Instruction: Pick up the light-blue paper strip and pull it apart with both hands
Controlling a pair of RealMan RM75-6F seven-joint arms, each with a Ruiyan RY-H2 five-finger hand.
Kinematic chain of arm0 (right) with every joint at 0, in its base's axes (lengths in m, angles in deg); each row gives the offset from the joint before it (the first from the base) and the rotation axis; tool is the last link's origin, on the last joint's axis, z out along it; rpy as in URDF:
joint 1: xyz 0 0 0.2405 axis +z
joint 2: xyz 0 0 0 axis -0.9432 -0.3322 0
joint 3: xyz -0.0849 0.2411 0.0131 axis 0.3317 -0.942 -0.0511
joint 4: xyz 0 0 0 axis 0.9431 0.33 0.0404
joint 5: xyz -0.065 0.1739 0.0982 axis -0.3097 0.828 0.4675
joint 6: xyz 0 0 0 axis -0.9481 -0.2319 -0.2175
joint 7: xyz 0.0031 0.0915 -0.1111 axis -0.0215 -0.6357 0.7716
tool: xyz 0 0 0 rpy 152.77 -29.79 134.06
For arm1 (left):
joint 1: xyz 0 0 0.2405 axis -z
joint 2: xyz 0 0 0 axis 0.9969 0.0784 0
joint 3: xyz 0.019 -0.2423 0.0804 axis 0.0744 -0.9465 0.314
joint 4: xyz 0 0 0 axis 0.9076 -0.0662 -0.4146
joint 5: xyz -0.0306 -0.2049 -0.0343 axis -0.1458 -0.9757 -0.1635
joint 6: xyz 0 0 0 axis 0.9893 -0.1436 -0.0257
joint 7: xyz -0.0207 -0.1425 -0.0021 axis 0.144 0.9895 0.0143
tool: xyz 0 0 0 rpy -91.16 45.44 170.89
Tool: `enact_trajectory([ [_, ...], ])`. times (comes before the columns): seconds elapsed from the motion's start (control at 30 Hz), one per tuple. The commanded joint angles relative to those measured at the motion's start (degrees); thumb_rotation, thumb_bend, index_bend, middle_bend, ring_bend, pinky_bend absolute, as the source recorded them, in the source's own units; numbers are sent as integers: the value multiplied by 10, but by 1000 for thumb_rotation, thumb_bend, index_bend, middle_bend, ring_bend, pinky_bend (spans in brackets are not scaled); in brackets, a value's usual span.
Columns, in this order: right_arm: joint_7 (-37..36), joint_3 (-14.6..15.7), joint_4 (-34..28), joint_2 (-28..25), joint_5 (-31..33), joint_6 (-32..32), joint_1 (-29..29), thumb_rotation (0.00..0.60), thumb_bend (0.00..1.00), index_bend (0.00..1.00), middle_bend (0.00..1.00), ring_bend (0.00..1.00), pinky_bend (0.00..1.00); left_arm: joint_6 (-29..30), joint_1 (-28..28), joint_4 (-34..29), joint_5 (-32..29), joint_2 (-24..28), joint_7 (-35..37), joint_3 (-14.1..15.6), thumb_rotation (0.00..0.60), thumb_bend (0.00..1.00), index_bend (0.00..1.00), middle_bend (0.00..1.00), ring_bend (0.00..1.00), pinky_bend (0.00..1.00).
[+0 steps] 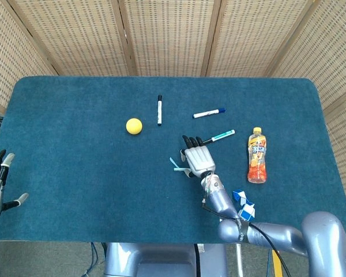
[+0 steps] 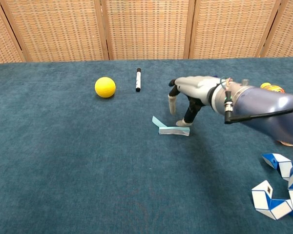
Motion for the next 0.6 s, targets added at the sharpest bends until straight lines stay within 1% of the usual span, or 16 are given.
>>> enact_trajectory([
  [0.03,11,6,12,11,14,-1,7,600,337,453,0,0,0,-1,0,0,0,0,0,0,600,0,0,0,0,0],
  [0.3,0,12,34,19,23,8,2,600,332,453,0,0,0,-7,3,2,-3,-2,-4,0,600,0,0,0,0,0],
  [0.6,-15,24,49,27,9,14,-6,600,334,461,0,0,0,-11,5,1,-3,-4,-10,2,600,0,0,0,0,0],
])
